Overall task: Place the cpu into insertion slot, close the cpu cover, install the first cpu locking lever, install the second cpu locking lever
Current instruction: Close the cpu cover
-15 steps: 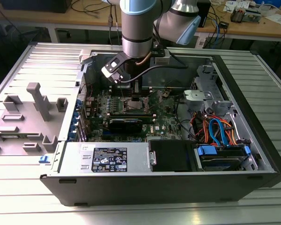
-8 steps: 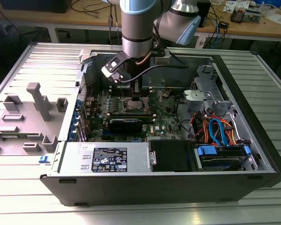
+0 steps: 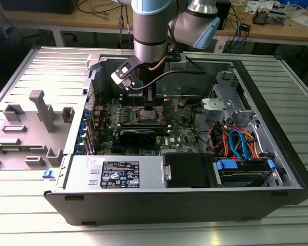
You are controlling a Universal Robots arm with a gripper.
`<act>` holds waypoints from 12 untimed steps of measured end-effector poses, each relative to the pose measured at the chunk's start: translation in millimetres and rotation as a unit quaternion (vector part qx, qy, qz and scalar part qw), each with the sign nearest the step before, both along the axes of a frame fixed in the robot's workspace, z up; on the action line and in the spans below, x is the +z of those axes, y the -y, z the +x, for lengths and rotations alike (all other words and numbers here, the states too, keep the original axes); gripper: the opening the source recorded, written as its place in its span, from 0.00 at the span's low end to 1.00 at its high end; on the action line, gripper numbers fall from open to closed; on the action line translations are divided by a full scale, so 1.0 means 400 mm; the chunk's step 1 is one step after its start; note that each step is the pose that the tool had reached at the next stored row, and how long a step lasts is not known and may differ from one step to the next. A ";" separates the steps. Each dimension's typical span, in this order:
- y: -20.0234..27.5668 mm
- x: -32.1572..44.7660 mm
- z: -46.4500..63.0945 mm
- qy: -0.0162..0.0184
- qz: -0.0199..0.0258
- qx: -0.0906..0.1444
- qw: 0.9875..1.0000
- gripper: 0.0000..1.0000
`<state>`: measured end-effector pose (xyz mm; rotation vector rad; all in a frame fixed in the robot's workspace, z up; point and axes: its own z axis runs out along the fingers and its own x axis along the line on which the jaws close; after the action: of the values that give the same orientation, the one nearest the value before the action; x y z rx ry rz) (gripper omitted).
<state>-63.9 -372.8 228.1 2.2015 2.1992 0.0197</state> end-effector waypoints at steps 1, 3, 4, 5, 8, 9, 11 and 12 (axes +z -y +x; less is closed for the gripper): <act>0.000 0.000 0.000 0.000 0.000 0.000 1.000 0.11; 0.000 0.000 0.000 0.000 0.000 0.000 1.000 0.11; 0.000 0.000 0.000 0.000 -0.001 0.000 1.000 0.11; 0.000 0.000 0.000 0.000 -0.001 0.000 1.000 0.11; 0.000 0.001 0.000 0.000 -0.001 0.000 1.000 0.11; 0.000 0.001 0.000 0.000 -0.001 0.000 1.000 0.11; 0.000 0.002 0.000 0.000 -0.001 0.000 1.000 0.11; 0.000 0.003 0.000 0.000 -0.002 0.000 1.000 0.11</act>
<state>-63.9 -372.8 229.2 2.1999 2.1977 0.0162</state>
